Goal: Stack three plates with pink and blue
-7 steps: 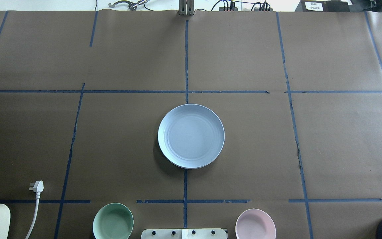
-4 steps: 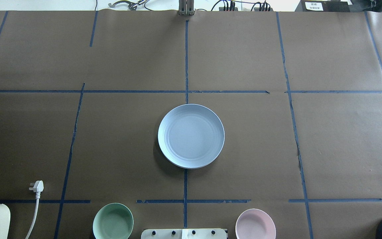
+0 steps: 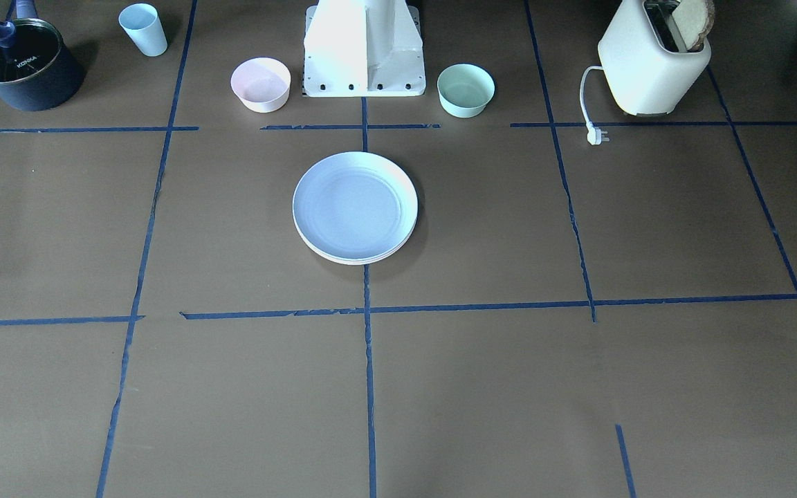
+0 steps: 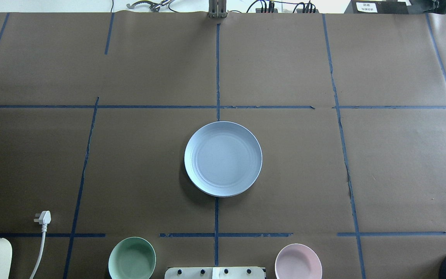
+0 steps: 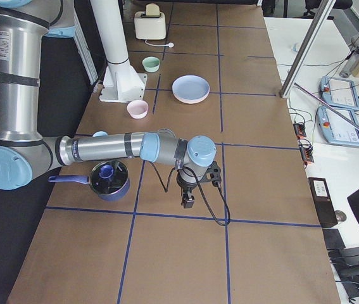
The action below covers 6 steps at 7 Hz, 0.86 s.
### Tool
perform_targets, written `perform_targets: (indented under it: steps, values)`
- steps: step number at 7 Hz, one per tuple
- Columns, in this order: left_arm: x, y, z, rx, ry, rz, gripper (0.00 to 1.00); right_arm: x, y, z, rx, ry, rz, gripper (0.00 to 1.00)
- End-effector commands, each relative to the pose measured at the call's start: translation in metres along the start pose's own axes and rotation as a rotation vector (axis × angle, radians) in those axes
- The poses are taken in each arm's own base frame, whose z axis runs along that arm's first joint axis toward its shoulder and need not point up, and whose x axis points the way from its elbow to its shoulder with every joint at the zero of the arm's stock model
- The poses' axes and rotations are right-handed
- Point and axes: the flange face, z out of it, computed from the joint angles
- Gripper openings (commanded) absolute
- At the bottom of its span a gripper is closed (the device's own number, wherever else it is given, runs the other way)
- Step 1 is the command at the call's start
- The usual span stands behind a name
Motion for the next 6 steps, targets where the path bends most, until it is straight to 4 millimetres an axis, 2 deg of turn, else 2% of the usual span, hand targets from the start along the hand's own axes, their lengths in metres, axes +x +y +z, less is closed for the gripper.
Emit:
perform_targets:
  steps: [1, 3, 4, 6]
  values:
    - [0.001, -0.005, -0.011, 0.031, -0.015, 0.014, 1.00, 0.002, 0.000, -0.009, 0.017, 0.009, 0.031, 1.00]
    - [-0.011, 0.005, -0.004, 0.016, -0.011, -0.011, 1.00, 0.009, 0.003, -0.014, 0.063, 0.024, 0.020, 1.00]
    - [-0.014, 0.008, -0.001, 0.009, -0.011, -0.018, 1.00, 0.015, 0.007, -0.023, 0.084, 0.025, 0.041, 1.00]
    - [-0.014, 0.009, 0.000, 0.007, -0.010, -0.017, 1.00, 0.020, 0.008, -0.023, 0.083, 0.039, 0.049, 1.00]
